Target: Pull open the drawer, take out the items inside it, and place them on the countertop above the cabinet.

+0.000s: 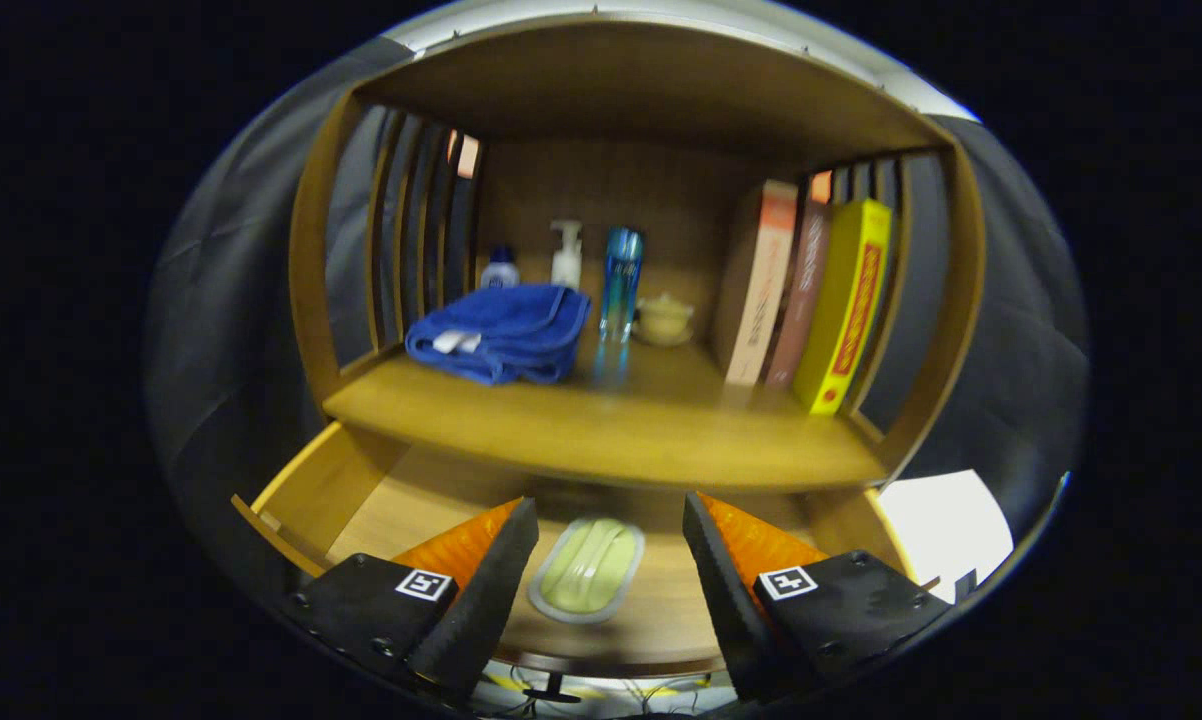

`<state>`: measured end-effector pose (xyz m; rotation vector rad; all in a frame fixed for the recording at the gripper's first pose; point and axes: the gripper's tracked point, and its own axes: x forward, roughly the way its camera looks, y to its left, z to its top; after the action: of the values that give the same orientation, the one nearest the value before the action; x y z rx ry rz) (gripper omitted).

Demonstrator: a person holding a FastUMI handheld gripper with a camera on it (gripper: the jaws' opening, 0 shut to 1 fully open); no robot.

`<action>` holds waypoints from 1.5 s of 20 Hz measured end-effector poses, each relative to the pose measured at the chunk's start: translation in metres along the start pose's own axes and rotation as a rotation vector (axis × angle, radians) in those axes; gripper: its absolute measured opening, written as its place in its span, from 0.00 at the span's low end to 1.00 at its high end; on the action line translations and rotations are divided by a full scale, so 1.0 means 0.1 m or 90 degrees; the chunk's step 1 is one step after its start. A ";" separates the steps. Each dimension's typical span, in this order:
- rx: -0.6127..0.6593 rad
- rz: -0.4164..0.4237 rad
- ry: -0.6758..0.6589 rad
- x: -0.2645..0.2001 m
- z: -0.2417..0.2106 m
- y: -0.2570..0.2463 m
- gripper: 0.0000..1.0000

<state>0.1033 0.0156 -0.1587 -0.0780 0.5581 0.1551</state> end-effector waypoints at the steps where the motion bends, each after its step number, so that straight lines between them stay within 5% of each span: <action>1: 0.005 0.001 0.023 0.10 -0.12 0.02 0.95; 10: 0.062 -0.011 0.151 0.48 -0.70 0.02 0.91; 18: 0.061 0.006 0.171 0.60 -0.80 0.01 0.57; 22: 0.056 0.001 0.158 0.62 -0.83 0.00 0.30; 30: 0.059 0.018 0.056 0.25 -0.44 0.06 0.21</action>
<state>0.1006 0.0192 -0.2097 0.0133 0.6539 0.1531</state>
